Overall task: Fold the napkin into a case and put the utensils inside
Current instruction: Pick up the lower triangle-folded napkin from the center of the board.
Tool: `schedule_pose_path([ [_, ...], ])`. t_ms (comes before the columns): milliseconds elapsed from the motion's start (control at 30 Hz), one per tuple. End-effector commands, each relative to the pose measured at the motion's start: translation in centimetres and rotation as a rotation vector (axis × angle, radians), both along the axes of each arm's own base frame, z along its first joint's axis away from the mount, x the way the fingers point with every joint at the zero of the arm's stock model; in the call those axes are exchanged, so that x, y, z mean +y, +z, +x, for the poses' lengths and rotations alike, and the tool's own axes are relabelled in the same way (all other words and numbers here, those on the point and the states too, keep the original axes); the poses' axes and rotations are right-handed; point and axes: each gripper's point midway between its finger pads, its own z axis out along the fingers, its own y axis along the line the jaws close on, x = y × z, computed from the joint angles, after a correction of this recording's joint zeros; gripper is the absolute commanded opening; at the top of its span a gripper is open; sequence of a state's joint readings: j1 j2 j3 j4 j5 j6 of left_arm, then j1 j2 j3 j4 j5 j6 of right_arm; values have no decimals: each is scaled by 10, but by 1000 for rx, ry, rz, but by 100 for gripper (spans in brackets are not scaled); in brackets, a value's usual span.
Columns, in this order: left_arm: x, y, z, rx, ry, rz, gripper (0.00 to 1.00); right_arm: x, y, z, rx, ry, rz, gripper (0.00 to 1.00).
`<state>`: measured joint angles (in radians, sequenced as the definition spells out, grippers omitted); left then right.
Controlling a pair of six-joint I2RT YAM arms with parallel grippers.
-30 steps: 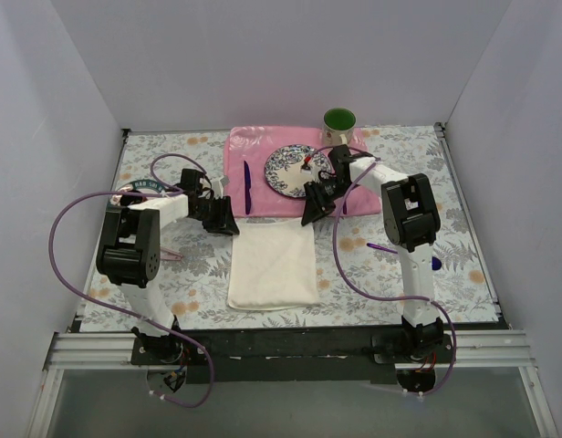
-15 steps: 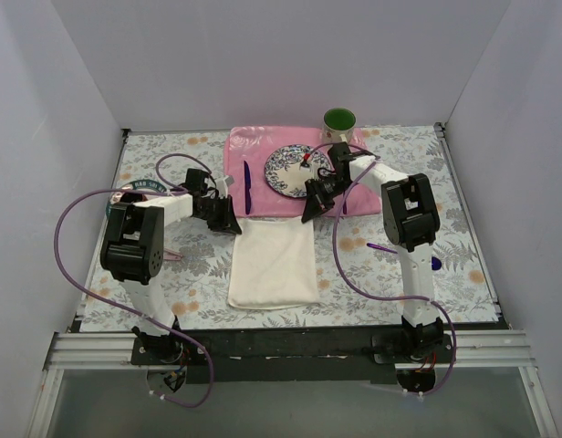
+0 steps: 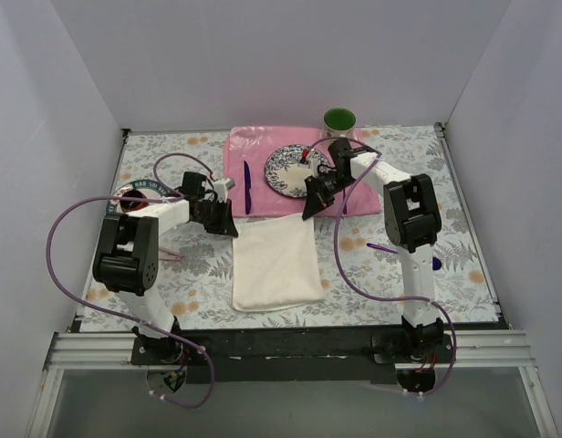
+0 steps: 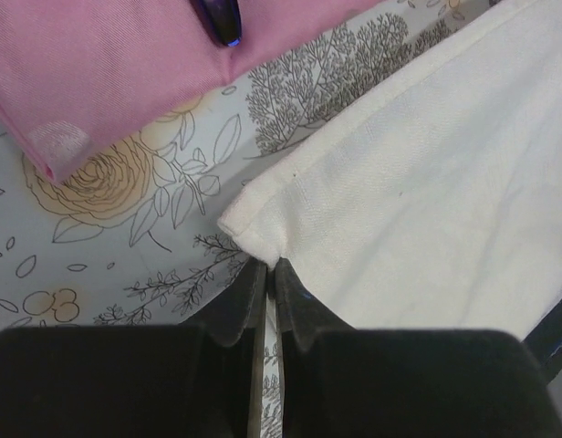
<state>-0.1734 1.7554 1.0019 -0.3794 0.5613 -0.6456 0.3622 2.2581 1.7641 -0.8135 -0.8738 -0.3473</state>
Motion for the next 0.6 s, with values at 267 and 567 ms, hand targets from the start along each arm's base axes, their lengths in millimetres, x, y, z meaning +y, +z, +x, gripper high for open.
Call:
schedule_pose_path([
  [267,-1,17,-22,-176,-186,-11,23,0,37,-18,-194,132,76,1],
  [567,-8,53,-20,-267,-275,-148,67,6,41,-22,-390,201,60,1],
])
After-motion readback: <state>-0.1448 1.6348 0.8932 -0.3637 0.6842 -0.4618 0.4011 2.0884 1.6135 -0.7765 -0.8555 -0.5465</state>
